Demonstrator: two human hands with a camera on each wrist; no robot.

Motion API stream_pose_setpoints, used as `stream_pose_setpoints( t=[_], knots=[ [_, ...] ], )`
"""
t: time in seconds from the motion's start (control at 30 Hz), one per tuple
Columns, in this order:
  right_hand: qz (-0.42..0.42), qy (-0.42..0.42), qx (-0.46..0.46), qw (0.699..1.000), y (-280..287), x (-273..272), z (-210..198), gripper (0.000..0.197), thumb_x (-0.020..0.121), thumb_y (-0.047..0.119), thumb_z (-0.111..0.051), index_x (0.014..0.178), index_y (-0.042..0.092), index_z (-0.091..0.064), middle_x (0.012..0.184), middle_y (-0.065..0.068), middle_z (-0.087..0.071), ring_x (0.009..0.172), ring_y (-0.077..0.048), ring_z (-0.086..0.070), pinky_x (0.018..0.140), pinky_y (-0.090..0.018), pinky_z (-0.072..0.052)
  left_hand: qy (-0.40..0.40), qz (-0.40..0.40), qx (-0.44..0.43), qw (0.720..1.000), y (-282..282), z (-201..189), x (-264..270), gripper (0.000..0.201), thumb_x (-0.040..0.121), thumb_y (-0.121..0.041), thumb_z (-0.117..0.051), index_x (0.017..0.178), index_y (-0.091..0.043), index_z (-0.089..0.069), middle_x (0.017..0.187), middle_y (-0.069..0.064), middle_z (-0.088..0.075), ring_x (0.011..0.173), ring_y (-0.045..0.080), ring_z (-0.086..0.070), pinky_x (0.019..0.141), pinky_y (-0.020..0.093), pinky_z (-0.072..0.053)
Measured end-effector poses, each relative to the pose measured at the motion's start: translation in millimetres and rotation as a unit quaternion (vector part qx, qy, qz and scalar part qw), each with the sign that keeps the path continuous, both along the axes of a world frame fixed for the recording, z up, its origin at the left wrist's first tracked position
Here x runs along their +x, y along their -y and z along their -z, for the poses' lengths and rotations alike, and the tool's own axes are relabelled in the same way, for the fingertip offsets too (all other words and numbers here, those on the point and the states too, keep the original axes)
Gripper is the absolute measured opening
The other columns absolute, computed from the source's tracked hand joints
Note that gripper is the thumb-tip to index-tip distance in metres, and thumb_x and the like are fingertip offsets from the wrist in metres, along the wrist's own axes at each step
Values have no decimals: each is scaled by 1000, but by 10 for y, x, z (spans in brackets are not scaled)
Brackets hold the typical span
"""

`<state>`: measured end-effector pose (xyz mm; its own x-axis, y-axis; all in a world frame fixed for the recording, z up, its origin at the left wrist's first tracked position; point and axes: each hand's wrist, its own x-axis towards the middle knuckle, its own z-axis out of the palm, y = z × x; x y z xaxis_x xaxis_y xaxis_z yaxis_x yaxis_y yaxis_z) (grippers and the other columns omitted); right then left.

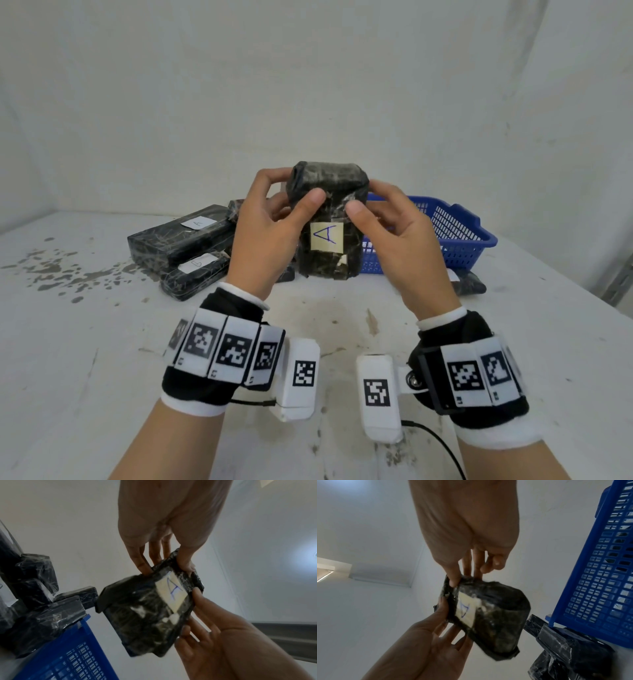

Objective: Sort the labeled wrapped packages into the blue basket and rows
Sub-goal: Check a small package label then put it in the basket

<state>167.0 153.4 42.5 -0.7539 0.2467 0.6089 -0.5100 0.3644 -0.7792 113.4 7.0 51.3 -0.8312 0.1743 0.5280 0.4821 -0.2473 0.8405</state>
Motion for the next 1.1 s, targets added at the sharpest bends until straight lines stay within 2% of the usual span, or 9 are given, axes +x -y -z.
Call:
stream_pose_setpoints(
  t=[0.13, 0.23, 0.4, 0.5, 0.57, 0.8, 0.93, 0.97, 1.1],
  knots=[
    [-38, 1, -27, 999, 23, 59, -48, 48, 98, 27, -62, 142, 39, -49, 90, 8, -70, 63, -11, -56, 60, -27, -51, -44, -3, -12, 999, -16, 11, 20, 28, 87, -20, -68, 110, -29, -54, 105, 1, -72, 94, 15, -68, 94, 48, -52],
    [-39, -1, -47, 998, 29, 79, -72, 43, 96, 34, -61, 139, 34, -55, 85, 10, -65, 60, -16, -57, 52, -28, -51, -46, 10, -9, 999, -22, -7, 51, 36, 84, -30, -64, 119, -25, -57, 109, 0, -69, 100, 14, -67, 95, 44, -53],
    [-39, 14, -68, 997, 12, 78, -86, 36, 97, 31, -62, 132, 34, -59, 97, 4, -71, 63, -21, -60, 57, -34, -58, -41, 16, 10, 999, -27, -6, 67, 32, 89, -26, -63, 120, -18, -59, 110, 0, -69, 105, 14, -66, 98, 48, -51],
    [-36, 27, -54, 998, 14, 82, -82, 43, 96, 29, -64, 138, 32, -56, 110, 2, -70, 63, -21, -64, 57, -33, -59, -28, 23, 12, 999, -35, 3, 47, 38, 90, -27, -64, 127, -19, -58, 120, -2, -67, 110, 9, -64, 96, 36, -51],
    [-34, 35, -53, 997, 15, 83, -79, 42, 95, 30, -65, 137, 33, -57, 112, 5, -70, 64, -24, -68, 58, -32, -60, -27, 24, 9, 999, -37, 8, 39, 36, 94, -22, -62, 129, -19, -58, 118, -6, -67, 105, 3, -64, 91, 28, -51],
    [-28, 12, -57, 998, 25, 68, -64, 31, 94, 23, -68, 123, 30, -62, 115, 1, -70, 74, -23, -74, 69, -29, -60, -48, 25, 8, 999, -20, 11, 23, 28, 93, -13, -62, 120, -15, -57, 104, -5, -68, 91, 7, -67, 81, 27, -52],
    [-26, -16, -42, 999, 44, 49, -36, 30, 94, 23, -69, 121, 33, -64, 116, 3, -71, 85, -52, -65, 76, -62, -56, -48, 18, 5, 999, 0, 1, 14, 24, 92, -16, -63, 116, -14, -61, 104, -3, -69, 97, 10, -67, 89, 33, -54],
    [-29, -20, -45, 998, 50, 48, -34, 29, 94, 22, -69, 121, 33, -64, 116, 3, -71, 86, -52, -64, 77, -64, -53, -47, 16, 5, 999, 1, 3, 4, 22, 92, -15, -63, 114, -13, -62, 105, -1, -69, 99, 12, -67, 92, 37, -54],
    [-32, -39, -57, 997, 66, 47, -35, 27, 94, 16, -68, 118, 26, -65, 115, -1, -71, 88, -31, -72, 81, -45, -61, -40, 15, 11, 999, -14, 13, 5, 16, 90, -24, -66, 105, -18, -65, 105, 4, -70, 101, 15, -67, 93, 38, -54]
  ],
)
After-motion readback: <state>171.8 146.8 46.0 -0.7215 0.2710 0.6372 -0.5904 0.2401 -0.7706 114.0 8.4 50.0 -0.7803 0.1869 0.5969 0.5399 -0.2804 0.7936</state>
